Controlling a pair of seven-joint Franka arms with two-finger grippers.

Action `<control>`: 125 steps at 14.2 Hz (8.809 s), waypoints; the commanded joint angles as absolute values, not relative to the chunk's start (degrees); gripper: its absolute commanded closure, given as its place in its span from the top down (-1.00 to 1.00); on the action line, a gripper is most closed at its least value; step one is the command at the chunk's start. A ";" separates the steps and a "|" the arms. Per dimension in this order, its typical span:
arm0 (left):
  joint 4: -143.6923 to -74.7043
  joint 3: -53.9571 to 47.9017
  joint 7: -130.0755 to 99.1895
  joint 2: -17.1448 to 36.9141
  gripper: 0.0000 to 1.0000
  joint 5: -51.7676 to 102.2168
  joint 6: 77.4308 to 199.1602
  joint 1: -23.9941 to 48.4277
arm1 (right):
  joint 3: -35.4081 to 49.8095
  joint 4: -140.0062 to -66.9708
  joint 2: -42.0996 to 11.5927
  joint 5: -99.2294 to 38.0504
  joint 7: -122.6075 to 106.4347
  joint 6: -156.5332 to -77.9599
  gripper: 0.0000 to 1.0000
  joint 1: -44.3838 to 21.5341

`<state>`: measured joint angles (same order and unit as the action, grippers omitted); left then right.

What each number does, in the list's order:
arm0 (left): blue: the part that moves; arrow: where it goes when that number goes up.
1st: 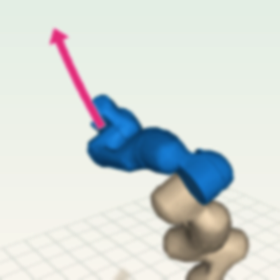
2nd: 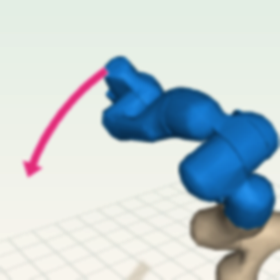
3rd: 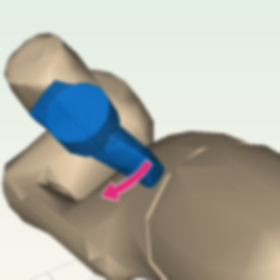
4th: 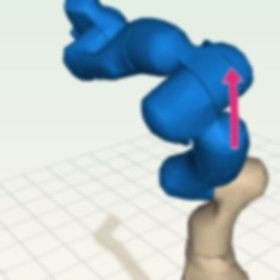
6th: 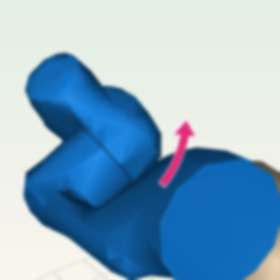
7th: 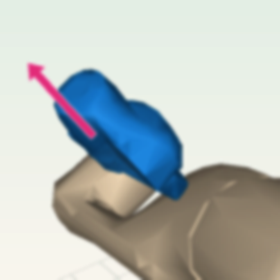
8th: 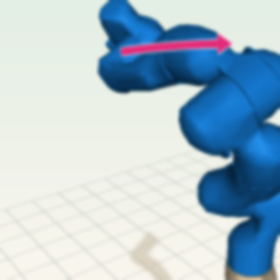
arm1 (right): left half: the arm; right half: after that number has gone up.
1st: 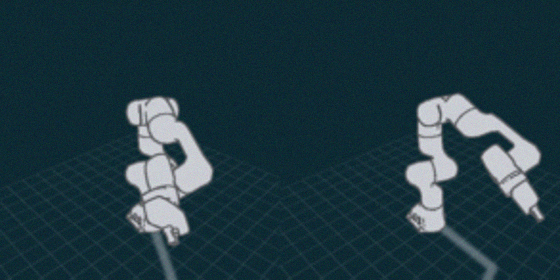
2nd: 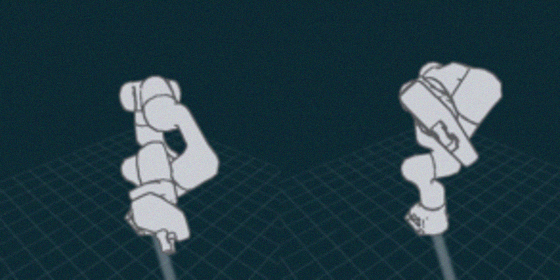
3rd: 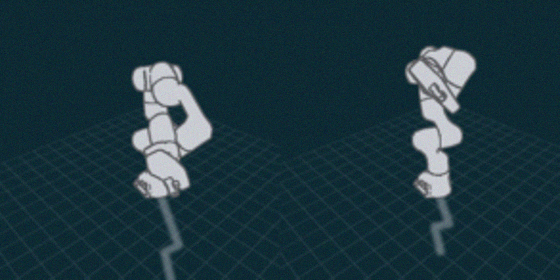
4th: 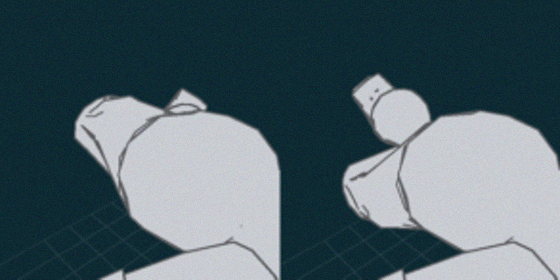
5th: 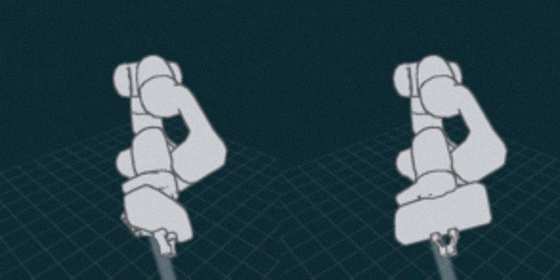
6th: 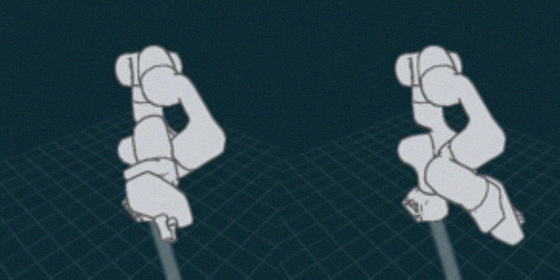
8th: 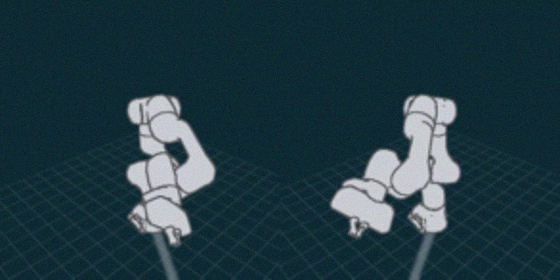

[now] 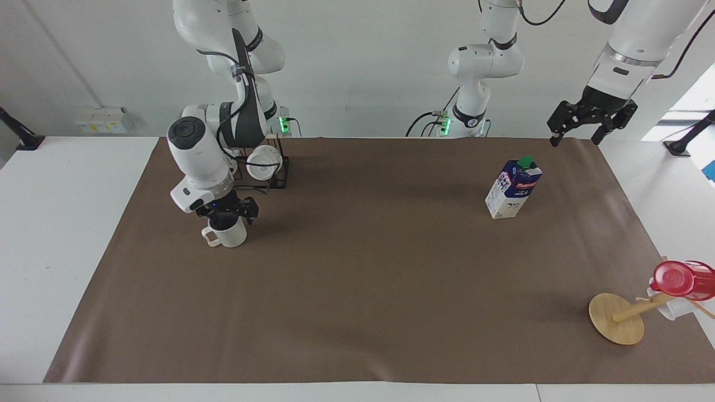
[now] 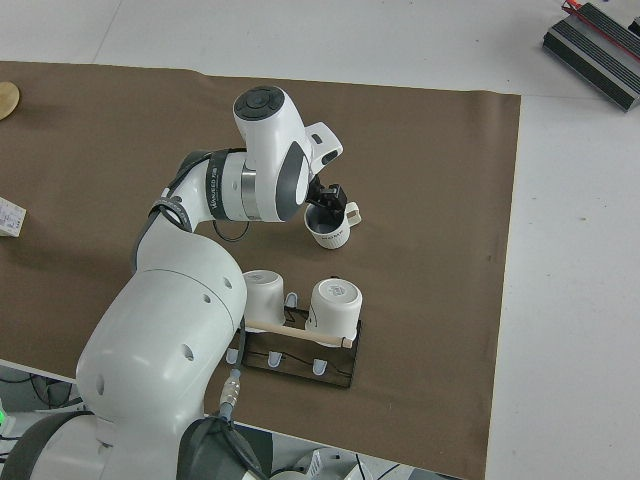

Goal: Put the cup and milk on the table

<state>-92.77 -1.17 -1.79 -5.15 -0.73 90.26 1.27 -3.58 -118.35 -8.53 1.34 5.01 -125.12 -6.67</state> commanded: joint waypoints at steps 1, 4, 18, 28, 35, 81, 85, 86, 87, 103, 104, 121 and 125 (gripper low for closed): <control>-94.31 -0.62 -2.11 -6.50 1.00 -0.70 90.53 2.20 | -3.60 -119.62 -8.96 0.79 5.45 -127.44 1.00 -6.77; -94.31 -0.62 -1.85 -6.50 1.00 -0.70 90.44 2.20 | -3.60 -120.23 -9.32 0.79 5.36 -128.41 1.00 -6.86; -95.54 -0.79 -0.97 -7.29 1.00 -0.70 89.30 2.81 | -3.52 -119.10 -10.63 0.09 6.41 -129.98 -1.00 -6.86; -95.54 -0.70 -0.97 -7.38 1.00 -0.70 89.30 2.72 | -3.34 -112.16 -9.32 0.26 14.75 -125.09 -1.00 -12.56; -95.62 -0.79 -0.97 -7.47 1.00 -0.70 89.12 2.81 | -3.34 -107.75 -9.84 0.53 27.14 -121.29 -1.00 -20.64; -112.59 -0.35 5.19 -14.33 1.00 -0.53 98.53 1.93 | -1.93 -102.39 -21.45 0.88 42.71 -123.93 0.21 -40.61; -113.81 -0.26 4.66 -14.68 1.00 -0.53 98.96 1.85 | -2.11 -101.87 -21.10 1.84 43.42 -123.66 1.00 -40.78; -114.34 -0.26 4.66 -14.85 1.00 -0.53 99.23 1.76 | -2.11 -101.60 -20.48 1.85 43.42 -123.66 1.00 -40.69; -114.87 -0.26 4.66 -15.11 1.00 -0.53 99.75 1.76 | -2.11 -101.51 -19.78 1.85 43.42 -123.58 1.00 -40.35; -123.57 -0.35 5.10 -20.39 1.00 -0.53 108.02 2.64 | -2.64 -101.60 -0.27 1.93 26.74 -110.05 1.00 -19.09; -123.57 -0.35 5.27 -20.39 1.00 -0.61 107.84 2.72 | -2.72 -101.51 0.35 1.85 24.54 -109.34 1.00 -17.42; -134.11 -0.62 5.45 -25.13 1.00 -0.62 116.89 3.16 | -2.99 -94.33 3.25 1.05 3.87 -92.04 1.00 2.11; -137.63 -0.70 5.27 -26.36 1.00 -0.62 120.22 3.16 | -2.72 -87.20 2.28 2.20 2.56 -84.91 1.00 2.02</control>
